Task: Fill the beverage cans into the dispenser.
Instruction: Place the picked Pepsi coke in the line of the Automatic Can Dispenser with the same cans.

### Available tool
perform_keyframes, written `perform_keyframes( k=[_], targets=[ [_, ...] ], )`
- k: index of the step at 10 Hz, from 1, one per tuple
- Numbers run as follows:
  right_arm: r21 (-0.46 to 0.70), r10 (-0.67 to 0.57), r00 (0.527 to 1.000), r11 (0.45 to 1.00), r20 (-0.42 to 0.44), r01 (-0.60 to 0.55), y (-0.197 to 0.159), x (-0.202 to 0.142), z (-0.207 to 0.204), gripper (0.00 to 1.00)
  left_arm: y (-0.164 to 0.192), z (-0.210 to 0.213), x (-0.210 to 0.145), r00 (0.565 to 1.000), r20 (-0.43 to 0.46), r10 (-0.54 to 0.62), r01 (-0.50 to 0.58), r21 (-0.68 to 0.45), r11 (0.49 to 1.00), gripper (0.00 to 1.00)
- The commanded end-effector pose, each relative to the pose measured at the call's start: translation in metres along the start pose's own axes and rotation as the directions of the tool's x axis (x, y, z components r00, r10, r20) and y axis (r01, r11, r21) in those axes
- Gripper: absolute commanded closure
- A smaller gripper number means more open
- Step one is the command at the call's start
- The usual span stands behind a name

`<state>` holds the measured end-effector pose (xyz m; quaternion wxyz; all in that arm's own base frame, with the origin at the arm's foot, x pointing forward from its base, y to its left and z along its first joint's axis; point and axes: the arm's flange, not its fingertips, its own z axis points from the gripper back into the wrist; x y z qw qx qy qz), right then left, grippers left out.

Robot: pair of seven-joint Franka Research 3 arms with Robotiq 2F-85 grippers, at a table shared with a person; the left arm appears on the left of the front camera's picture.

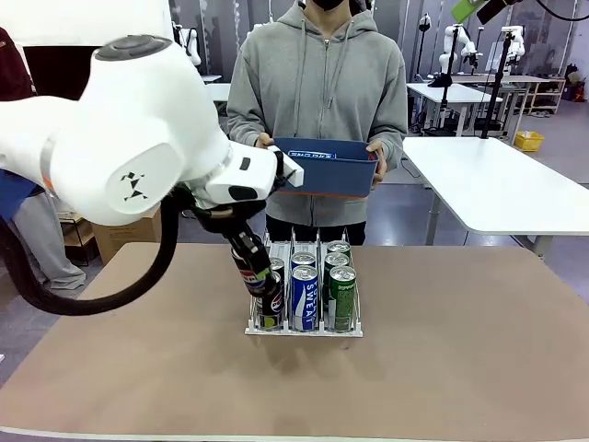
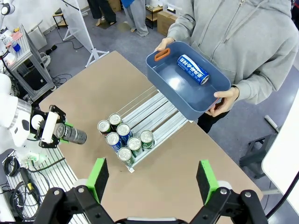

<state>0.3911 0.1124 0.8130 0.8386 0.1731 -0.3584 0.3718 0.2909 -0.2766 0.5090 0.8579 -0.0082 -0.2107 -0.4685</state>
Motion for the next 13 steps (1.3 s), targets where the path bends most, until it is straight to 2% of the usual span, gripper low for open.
perform_keyframes(
  k=[1, 2, 3, 5, 6, 7, 8, 13],
  targets=[
    [0.001, -0.002, 1.000, 1.000, -0.001, 0.002, 0.000, -0.002, 0.000, 0.00, 0.001, -0.004, 0.002, 0.999, 0.011, -0.036, 0.037, -0.040, 0.999, 1.00],
    [0.001, -0.002, 1.000, 1.000, -0.001, 0.002, 0.000, -0.002, 0.000, 0.00, 0.004, -0.004, 0.002, 0.997, -0.010, -0.079, 0.079, -0.011, 0.997, 1.00],
    [0.001, -0.002, 1.000, 1.000, -0.001, 0.002, 0.000, -0.002, 0.000, 0.00, -0.004, -0.006, 0.001, 1.000, -0.009, -0.013, 0.012, -0.018, 1.000, 1.00],
    [0.001, -0.002, 1.000, 1.000, -0.001, 0.002, 0.000, -0.002, 0.000, 0.00, -0.004, -0.006, 0.001, 1.000, -0.009, -0.013, 0.012, -0.018, 1.000, 1.00],
    [0.001, -0.002, 1.000, 1.000, -0.001, 0.002, 0.000, -0.002, 0.000, 0.00, -0.005, -0.009, 0.001, 0.999, -0.017, -0.031, 0.031, -0.022, 0.999, 0.42],
    [0.001, -0.002, 1.000, 1.000, -0.001, 0.002, 0.000, -0.002, 0.000, 0.00, -0.006, -0.024, 0.004, 1.000, -0.006, -0.021, 0.022, 0.020, 1.000, 0.42],
    [0.001, -0.002, 1.000, 1.000, -0.001, 0.002, 0.000, -0.002, 0.000, 0.00, -0.007, -0.033, 0.005, 1.000, 0.005, -0.003, 0.003, 0.010, 1.000, 0.42],
    [0.001, -0.002, 1.000, 1.000, -0.001, 0.002, 0.000, -0.002, 0.000, 0.00, 0.011, -0.067, 0.007, 0.999, -0.040, 0.023, -0.022, 0.026, 0.999, 0.42]
  ],
)
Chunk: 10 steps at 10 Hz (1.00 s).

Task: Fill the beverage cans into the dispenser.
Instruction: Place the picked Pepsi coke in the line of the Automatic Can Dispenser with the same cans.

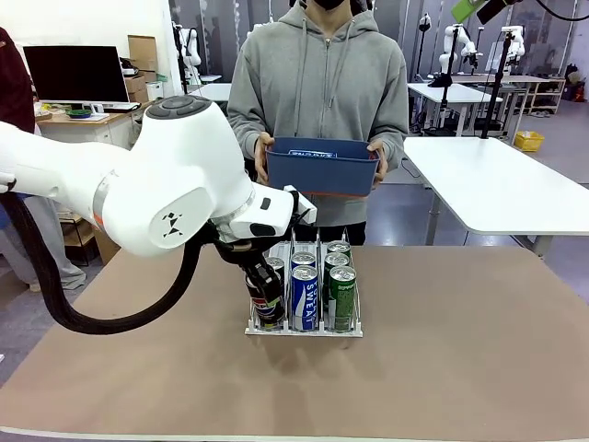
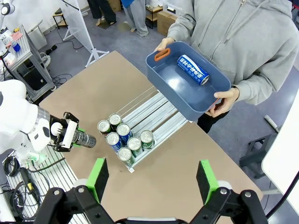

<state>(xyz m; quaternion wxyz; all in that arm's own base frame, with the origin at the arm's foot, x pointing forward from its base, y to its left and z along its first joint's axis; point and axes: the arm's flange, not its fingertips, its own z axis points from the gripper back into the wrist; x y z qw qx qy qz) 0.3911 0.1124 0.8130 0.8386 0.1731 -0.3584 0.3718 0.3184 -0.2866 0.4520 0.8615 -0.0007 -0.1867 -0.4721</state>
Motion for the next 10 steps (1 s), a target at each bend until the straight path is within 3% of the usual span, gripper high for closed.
perform_keyframes(
  k=[1, 10],
  targets=[
    [0.001, -0.002, 1.000, 1.000, -0.001, 0.002, 0.000, -0.002, 0.000, 0.00, 0.005, -0.009, 0.007, 0.999, 0.005, 0.048, -0.048, 0.029, 0.998, 0.42],
    [0.001, -0.002, 1.000, 1.000, -0.001, 0.002, 0.000, -0.002, 0.000, 0.00, 0.062, -0.046, 0.025, 0.989, -0.001, 0.151, -0.151, 0.022, 0.988, 0.42]
  ],
)
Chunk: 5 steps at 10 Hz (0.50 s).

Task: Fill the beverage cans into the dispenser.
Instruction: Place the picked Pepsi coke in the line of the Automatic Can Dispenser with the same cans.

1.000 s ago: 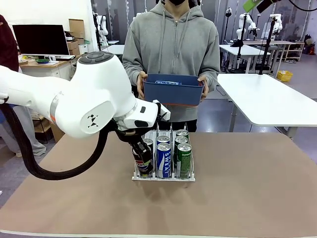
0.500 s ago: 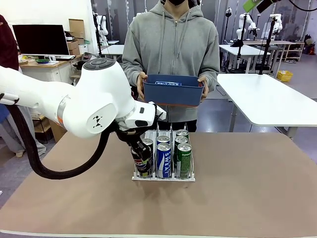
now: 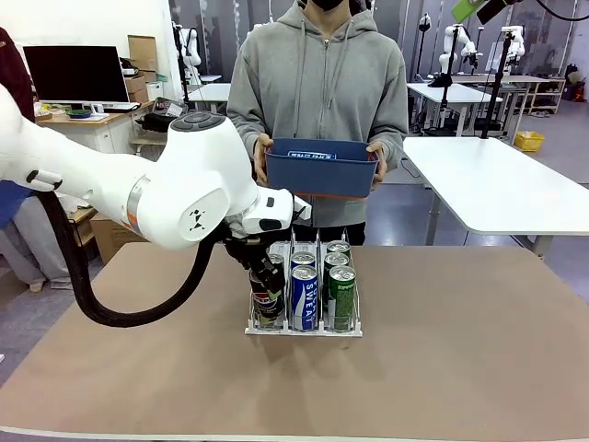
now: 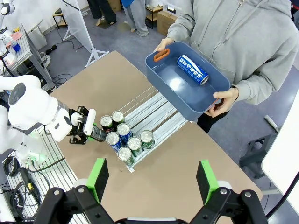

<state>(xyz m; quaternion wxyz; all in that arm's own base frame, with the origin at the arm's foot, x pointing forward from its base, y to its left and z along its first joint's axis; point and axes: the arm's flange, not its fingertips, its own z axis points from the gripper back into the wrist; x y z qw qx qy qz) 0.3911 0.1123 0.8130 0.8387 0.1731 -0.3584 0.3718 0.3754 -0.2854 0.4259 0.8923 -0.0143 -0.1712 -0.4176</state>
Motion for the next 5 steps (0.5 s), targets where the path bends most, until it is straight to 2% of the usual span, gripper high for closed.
perform_keyframes(
  k=[1, 5],
  targets=[
    [0.001, -0.002, 1.000, 1.000, -0.001, 0.002, 0.000, -0.002, 0.000, 0.00, 0.023, -0.005, 0.011, 0.999, 0.023, 0.036, -0.037, 0.034, 0.999, 0.42],
    [0.001, -0.002, 1.000, 1.000, -0.001, 0.002, 0.000, -0.002, 0.000, 0.00, 0.045, -0.017, 0.014, 0.996, 0.006, 0.087, -0.087, 0.044, 0.995, 0.42]
  ],
)
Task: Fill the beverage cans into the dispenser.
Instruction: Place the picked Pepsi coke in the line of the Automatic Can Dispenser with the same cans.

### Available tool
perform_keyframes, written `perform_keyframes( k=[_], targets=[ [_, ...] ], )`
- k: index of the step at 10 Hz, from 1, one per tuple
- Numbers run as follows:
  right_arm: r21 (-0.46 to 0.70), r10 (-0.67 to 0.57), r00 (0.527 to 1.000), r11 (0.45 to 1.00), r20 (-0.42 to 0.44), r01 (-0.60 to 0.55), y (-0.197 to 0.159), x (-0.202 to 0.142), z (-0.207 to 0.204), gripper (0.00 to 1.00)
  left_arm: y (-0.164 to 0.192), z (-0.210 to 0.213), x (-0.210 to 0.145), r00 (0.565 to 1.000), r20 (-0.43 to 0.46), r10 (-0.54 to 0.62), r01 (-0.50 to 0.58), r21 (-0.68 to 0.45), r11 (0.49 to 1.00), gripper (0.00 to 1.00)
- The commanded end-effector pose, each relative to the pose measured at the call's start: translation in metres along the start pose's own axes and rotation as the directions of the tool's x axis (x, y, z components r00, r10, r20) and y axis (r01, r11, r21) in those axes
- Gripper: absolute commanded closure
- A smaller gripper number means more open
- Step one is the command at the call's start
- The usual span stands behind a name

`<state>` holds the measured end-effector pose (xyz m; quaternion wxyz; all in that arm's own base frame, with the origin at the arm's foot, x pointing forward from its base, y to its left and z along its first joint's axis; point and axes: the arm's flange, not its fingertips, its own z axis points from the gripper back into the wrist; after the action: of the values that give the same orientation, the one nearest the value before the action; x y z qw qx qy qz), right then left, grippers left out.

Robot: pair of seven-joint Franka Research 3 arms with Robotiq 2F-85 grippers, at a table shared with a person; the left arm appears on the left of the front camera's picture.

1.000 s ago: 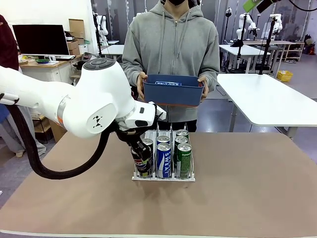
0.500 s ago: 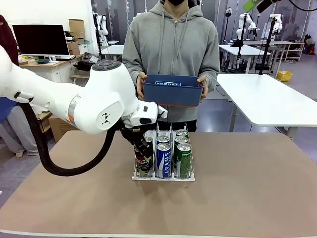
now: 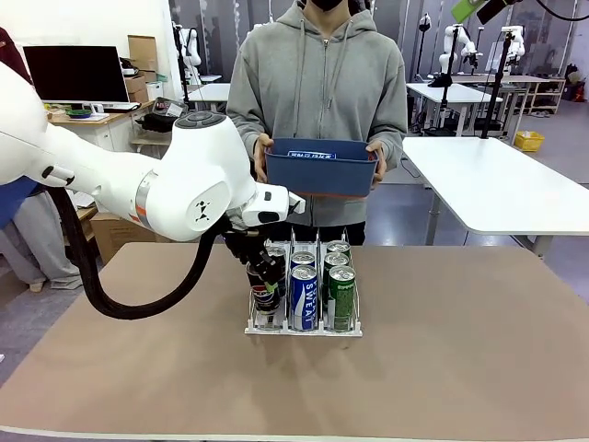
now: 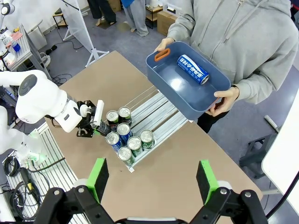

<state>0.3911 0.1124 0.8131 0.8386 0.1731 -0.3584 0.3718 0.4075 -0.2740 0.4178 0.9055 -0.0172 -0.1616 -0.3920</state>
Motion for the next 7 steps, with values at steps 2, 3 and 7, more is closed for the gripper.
perform_keyframes(
  k=[2, 3, 7],
  targets=[
    [0.001, -0.002, 1.000, 1.000, -0.001, 0.002, 0.000, -0.002, 0.000, 0.00, 0.021, -0.008, 0.009, 0.999, 0.029, 0.034, -0.035, 0.035, 0.999, 0.42],
    [0.001, -0.002, 1.000, 1.000, -0.001, 0.002, 0.000, -0.002, 0.000, 0.00, 0.022, -0.014, 0.011, 0.999, 0.030, 0.033, -0.034, 0.027, 0.999, 0.42],
    [0.001, -0.002, 1.000, 1.000, -0.001, 0.002, 0.000, -0.002, 0.000, 0.00, 0.027, -0.036, 0.022, 0.999, -0.022, 0.037, -0.037, 0.017, 0.999, 0.42]
  ],
)
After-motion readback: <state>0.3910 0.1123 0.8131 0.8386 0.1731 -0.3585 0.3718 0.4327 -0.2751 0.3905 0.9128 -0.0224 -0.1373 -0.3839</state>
